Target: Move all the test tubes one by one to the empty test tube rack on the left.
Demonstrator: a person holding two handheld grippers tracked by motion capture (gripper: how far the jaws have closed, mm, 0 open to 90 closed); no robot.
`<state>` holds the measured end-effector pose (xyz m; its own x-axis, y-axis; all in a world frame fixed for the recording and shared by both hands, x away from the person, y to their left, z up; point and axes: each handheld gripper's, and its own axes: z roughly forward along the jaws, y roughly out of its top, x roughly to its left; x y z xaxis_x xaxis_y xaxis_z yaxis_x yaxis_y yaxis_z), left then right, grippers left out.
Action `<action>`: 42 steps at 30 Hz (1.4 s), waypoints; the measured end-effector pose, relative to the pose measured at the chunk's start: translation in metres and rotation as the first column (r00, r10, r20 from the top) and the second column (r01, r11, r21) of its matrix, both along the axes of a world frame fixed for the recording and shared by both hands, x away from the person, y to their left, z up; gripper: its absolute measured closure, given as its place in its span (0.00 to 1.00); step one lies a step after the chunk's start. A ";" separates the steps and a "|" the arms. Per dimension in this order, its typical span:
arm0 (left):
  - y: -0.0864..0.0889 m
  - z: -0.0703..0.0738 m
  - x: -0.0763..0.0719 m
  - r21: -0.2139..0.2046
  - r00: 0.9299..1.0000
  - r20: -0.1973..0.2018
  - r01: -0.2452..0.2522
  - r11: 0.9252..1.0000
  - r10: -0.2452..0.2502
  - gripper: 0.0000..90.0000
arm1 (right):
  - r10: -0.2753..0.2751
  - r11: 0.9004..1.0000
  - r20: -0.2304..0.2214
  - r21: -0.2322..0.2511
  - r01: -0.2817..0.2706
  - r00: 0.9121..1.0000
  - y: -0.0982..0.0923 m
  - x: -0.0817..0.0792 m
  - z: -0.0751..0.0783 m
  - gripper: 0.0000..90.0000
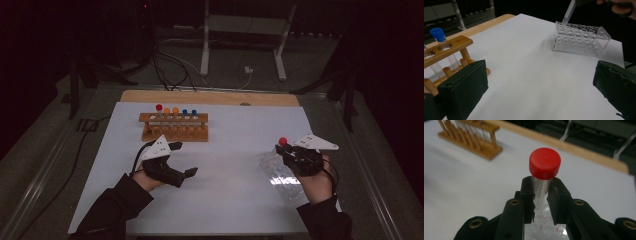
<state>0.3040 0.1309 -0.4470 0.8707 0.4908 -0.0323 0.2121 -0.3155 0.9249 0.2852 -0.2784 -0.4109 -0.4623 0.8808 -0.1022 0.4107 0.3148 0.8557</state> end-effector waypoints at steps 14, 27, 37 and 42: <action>-0.018 0.018 0.000 -0.025 0.995 -0.002 0.101 0.995 -0.102 0.01 | 0.176 0.984 0.010 0.010 -0.177 0.984 0.045 -0.018 0.008 0.84; -0.053 0.035 0.002 -0.033 0.978 0.001 0.207 0.978 -0.207 0.05 | 0.338 0.941 -0.076 0.004 -0.338 0.938 0.092 -0.023 -0.017 0.84; -0.081 0.035 0.002 -0.015 0.967 0.008 0.256 0.967 -0.256 0.34 | 0.388 0.921 -0.097 0.011 -0.389 0.917 0.106 -0.025 -0.022 0.84; -0.089 0.031 0.003 -0.011 0.964 0.007 0.267 0.964 -0.267 0.53 | 0.391 0.920 -0.097 0.016 -0.392 0.915 0.107 -0.026 -0.021 0.84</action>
<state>0.3069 0.0417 -0.4162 0.9703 0.2399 -0.0311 0.1162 -0.3495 0.9297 0.2590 -0.1716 -0.4317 -0.7779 0.6269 -0.0431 0.3339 0.4705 0.8168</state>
